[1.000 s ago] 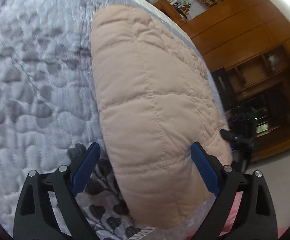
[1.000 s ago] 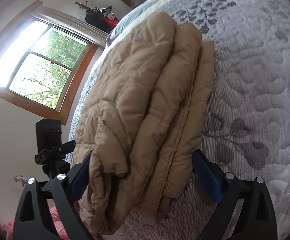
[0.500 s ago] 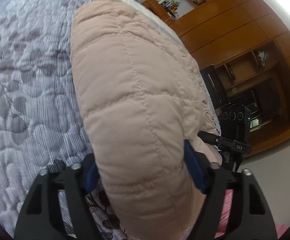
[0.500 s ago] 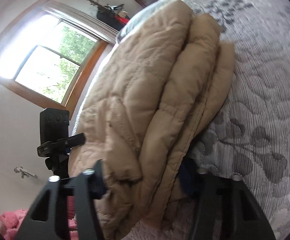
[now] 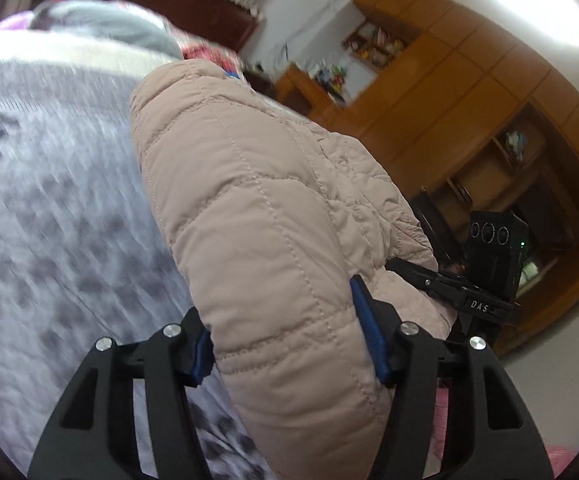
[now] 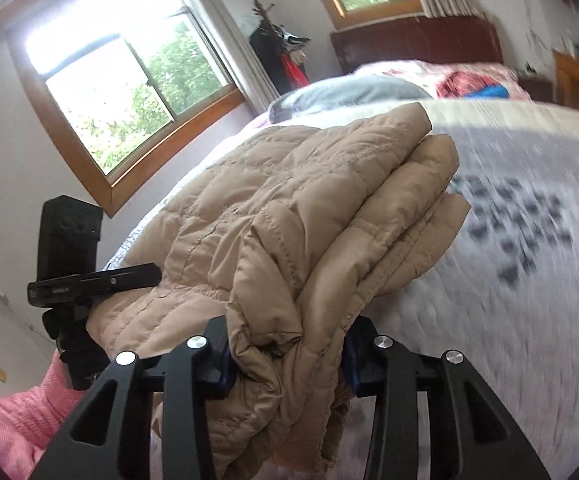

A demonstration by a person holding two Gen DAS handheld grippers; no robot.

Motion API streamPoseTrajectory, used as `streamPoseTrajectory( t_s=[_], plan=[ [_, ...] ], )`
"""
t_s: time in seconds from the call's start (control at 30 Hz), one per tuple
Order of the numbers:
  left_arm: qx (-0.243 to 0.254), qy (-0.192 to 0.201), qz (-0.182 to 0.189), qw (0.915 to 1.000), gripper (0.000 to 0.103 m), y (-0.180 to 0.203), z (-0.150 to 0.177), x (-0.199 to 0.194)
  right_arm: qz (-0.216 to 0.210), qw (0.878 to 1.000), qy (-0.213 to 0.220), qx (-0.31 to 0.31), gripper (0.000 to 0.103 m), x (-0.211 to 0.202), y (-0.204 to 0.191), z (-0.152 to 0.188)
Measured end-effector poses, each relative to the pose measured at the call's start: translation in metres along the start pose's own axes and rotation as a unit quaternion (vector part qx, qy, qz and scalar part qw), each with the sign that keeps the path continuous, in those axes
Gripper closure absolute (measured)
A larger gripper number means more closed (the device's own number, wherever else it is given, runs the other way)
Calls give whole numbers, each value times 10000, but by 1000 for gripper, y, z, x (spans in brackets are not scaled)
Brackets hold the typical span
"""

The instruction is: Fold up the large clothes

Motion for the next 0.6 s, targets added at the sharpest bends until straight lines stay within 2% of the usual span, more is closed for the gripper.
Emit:
streamPoseTrajectory(
  t_s=[0.17, 0.27, 0.37, 0.47, 0.6],
  plan=[
    [0, 308, -317, 9990, 45, -30, -27, -10, -123, 9999, -96, -49, 62, 48, 1, -31],
    [-142, 204, -518, 9984, 45, -65, -35, -2, -165, 9992, -333, 123, 62, 81, 11, -35],
    [-491, -117, -659, 9965, 42, -96, -31, 20, -255, 9962, -701, 455, 60, 118, 31, -24],
    [-531, -160, -569, 9968, 33, -110, -23, 25, -528, 9928, -786, 733, 53, 125, 46, -16],
    [-433, -204, -881, 9950, 28, -97, -25, 20, -479, 9911, -887, 867, 39, 118, 51, -13]
  ],
)
Point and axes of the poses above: each gripper's, at about its wrist camera, not at the fingertips, and x roughly the way its jaws point, y to its right, z to its underside, the point moved 3 cm from there along x, roughly the way its jaws point, and after that the axes turned 1 degree about -x, right-handed, at the moved point
